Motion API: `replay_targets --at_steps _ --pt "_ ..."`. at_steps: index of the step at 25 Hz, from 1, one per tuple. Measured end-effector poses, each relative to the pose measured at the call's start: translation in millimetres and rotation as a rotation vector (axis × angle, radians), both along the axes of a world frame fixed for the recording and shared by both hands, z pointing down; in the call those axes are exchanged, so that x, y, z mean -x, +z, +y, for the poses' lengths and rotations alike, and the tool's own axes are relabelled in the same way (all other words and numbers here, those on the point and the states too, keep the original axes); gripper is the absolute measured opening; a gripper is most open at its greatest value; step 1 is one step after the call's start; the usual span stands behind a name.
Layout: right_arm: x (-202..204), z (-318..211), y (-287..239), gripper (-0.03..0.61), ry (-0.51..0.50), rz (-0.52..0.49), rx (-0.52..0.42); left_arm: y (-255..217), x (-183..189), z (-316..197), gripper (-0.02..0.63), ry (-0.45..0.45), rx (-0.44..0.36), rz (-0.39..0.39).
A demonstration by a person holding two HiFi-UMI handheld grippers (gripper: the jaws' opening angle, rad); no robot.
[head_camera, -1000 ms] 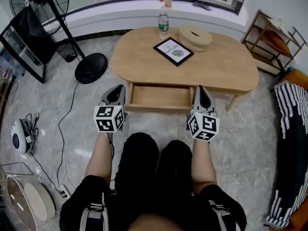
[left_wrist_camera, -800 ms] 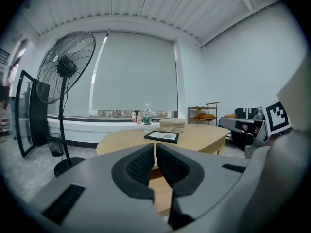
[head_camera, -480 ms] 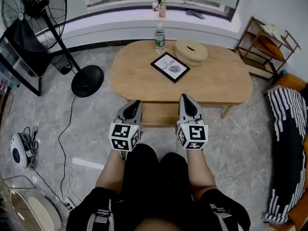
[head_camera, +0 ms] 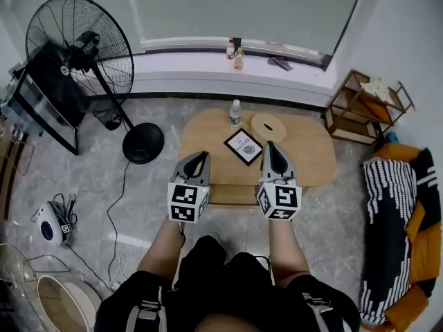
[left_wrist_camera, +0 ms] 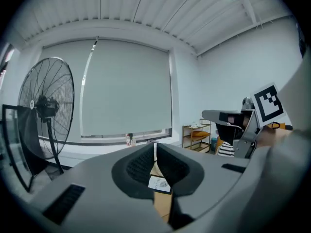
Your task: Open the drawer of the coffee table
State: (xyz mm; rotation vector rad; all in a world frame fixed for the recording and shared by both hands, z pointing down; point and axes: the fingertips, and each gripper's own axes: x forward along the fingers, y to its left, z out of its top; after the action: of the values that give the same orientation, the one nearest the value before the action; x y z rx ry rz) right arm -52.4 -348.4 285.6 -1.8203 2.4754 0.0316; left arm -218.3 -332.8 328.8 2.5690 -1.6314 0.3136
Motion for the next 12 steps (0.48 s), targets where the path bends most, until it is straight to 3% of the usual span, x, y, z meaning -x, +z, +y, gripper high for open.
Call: replay_targets --at_steps 6,12 --pt "-8 49 -160 0.011 -0.02 0.001 -0.062 -158 -8 43 0.034 -0.03 -0.059 -0.007" --pt "-24 102 -199 0.011 -0.035 -0.002 -0.094 -210 -35 89 0.034 -0.035 -0.114 -0.013"
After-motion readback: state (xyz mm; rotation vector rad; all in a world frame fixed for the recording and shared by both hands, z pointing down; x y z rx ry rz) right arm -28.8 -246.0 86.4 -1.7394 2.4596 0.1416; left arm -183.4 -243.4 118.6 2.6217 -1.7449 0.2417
